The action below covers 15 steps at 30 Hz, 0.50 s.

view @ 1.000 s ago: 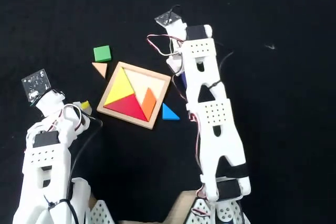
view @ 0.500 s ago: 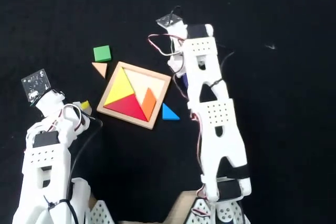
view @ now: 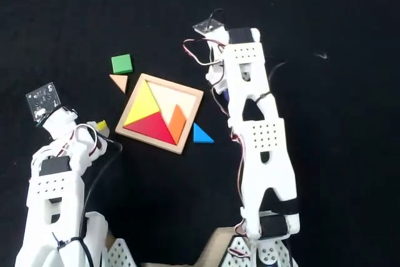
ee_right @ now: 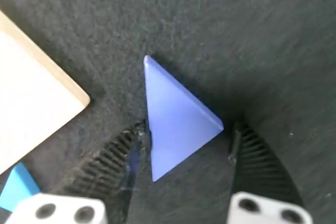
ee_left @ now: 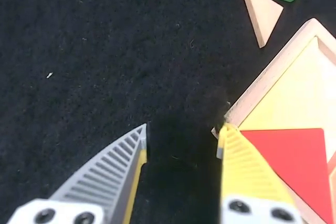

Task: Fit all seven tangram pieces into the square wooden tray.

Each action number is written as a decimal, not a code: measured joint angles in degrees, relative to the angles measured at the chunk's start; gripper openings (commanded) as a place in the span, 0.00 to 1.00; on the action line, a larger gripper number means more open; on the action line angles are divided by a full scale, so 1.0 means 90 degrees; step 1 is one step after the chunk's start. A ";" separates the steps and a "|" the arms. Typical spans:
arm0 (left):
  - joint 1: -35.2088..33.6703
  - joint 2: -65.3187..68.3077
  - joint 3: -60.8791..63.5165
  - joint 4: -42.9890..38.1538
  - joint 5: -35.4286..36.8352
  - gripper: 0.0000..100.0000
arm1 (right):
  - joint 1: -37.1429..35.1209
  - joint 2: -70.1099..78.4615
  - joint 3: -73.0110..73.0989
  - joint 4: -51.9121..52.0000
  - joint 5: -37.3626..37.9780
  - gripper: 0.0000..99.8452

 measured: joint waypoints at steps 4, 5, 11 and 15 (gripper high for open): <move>0.0000 0.0000 0.0000 0.0000 0.0000 0.22 | 0.0000 0.0137 -0.0332 -0.0010 0.0332 0.26; 0.0000 0.0000 0.0000 0.0000 0.0000 0.22 | 0.0000 0.0176 -0.0410 -0.0010 0.0449 0.26; 0.0000 0.0000 0.0000 0.0000 0.0000 0.22 | 0.0010 0.0391 -0.0596 -0.0010 0.0889 0.25; 0.0000 0.0000 0.0000 0.0000 0.0000 0.22 | 0.0010 0.0488 -0.0723 0.0000 0.0908 0.17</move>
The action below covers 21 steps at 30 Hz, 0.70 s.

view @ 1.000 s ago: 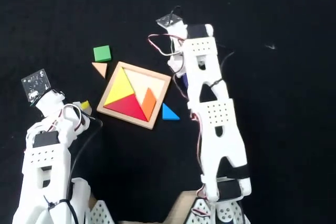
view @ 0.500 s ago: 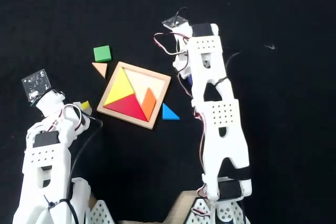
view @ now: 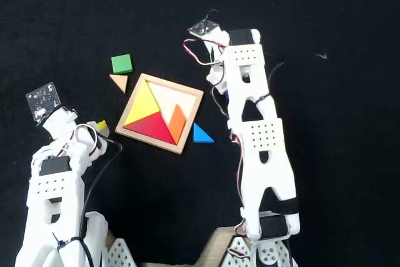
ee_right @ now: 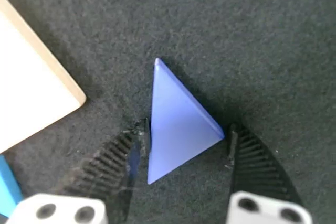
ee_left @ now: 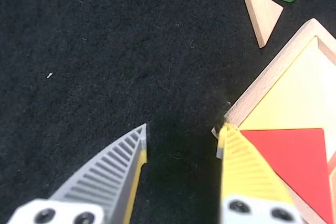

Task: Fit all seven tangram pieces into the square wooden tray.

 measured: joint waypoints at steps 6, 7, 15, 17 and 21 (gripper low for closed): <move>0.0000 0.0000 0.0000 -0.0010 0.0000 0.22 | 0.0059 0.0059 -0.0254 -0.0049 0.0039 0.11; 0.0000 0.0000 0.0000 -0.0010 0.0000 0.22 | 0.0059 0.0059 -0.0293 -0.0049 0.0039 0.11; 0.0000 0.0000 0.0000 -0.0010 0.0000 0.22 | 0.0010 0.0098 -0.0987 0.0166 0.0049 0.11; 0.0000 0.0000 0.0000 -0.0010 0.0000 0.22 | 0.0010 0.0098 -0.1035 0.0166 0.0049 0.11; 0.0000 0.0000 0.0000 -0.0010 0.0000 0.22 | 0.0010 0.0107 -0.1045 0.0166 0.0293 0.26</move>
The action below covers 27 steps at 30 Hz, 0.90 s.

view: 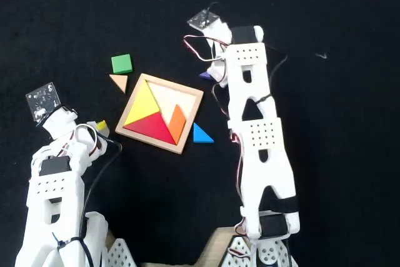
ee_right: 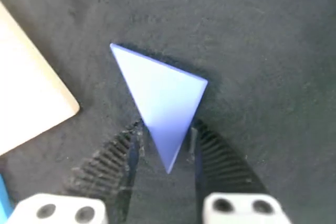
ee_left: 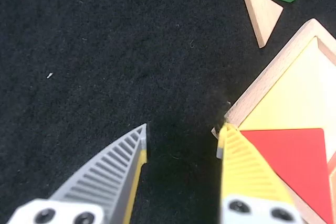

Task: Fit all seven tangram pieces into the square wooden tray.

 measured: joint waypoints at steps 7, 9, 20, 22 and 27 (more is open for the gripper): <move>0.0000 0.0000 0.0000 0.0000 0.0000 0.22 | -0.0020 0.0000 0.0000 -0.0010 0.1495 0.52; 0.0000 0.0000 0.0000 0.0000 0.0000 0.22 | -0.0088 0.0049 0.0000 -0.0059 0.2012 0.52; 0.0000 0.0000 0.0000 0.0000 0.0000 0.22 | -0.0274 0.0567 -0.0127 -0.0176 0.2559 0.39; 0.0000 0.0000 0.0000 0.0000 0.0000 0.22 | -0.0274 0.0576 -0.0127 -0.0176 0.2559 0.34; 0.0000 0.0000 0.0000 0.0000 0.0000 0.22 | -0.0274 0.0576 -0.0127 -0.0176 0.2559 0.22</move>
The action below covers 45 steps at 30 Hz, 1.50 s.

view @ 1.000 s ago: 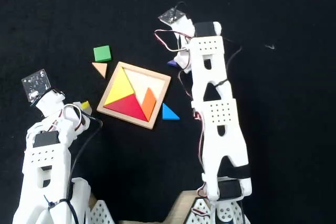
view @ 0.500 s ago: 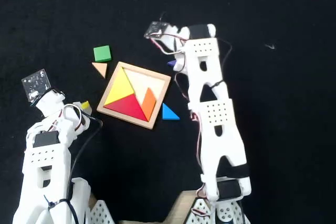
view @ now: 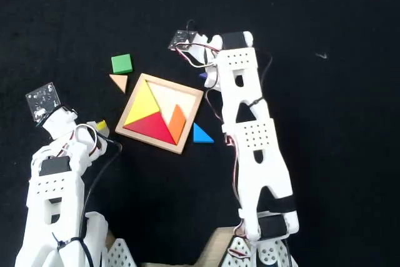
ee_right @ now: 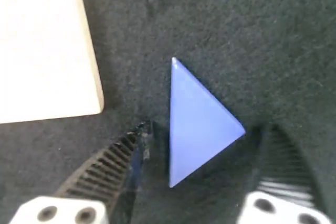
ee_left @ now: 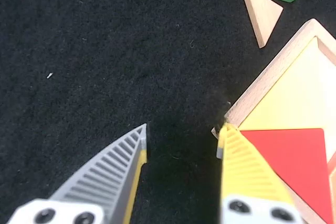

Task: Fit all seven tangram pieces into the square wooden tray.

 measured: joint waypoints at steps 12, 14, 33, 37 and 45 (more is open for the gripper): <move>0.0000 0.0000 0.0000 0.0000 0.0000 0.22 | 0.0010 0.0010 -0.0215 0.0039 0.0000 0.12; 0.0000 0.0000 0.0000 0.0000 0.0000 0.22 | 0.0010 0.0098 -0.0567 0.0166 0.0000 0.12; 0.0078 0.0000 0.0000 0.0000 0.0000 0.22 | -0.0127 -0.1778 0.0488 0.0176 -0.1280 0.12; 0.0078 0.0000 0.0000 0.0000 0.0000 0.22 | -0.0107 -0.1758 0.1094 -0.0352 -0.0899 0.12; 0.0078 0.0000 0.0000 0.0000 0.0000 0.22 | -0.0420 -0.1368 0.1104 -0.1739 -0.2120 0.12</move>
